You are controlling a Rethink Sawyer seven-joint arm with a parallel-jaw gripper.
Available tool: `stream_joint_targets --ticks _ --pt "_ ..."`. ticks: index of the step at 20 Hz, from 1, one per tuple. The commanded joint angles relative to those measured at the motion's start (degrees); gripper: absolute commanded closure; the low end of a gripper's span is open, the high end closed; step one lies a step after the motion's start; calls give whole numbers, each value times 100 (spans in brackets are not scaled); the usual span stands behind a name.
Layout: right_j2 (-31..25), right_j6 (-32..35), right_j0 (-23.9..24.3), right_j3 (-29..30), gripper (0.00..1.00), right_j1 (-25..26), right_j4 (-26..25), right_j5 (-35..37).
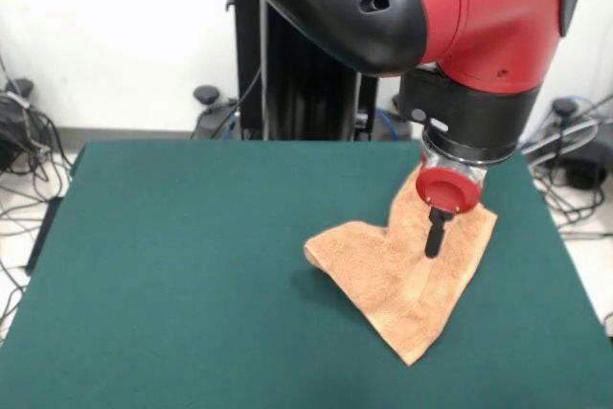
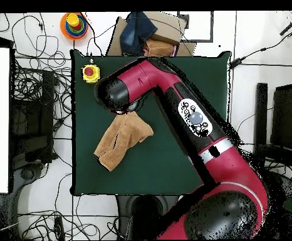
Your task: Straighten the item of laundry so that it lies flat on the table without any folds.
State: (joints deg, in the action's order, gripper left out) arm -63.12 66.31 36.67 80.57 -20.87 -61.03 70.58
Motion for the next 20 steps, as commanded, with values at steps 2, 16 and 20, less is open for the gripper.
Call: stream_joint_targets --ticks 2,16,20 --pt "924 2963 -311 168 0 -548 408 -838" --pt "1625 3151 -553 159 0 -658 983 -1313" --pt "1919 3924 -678 268 0 -795 1274 -1545"
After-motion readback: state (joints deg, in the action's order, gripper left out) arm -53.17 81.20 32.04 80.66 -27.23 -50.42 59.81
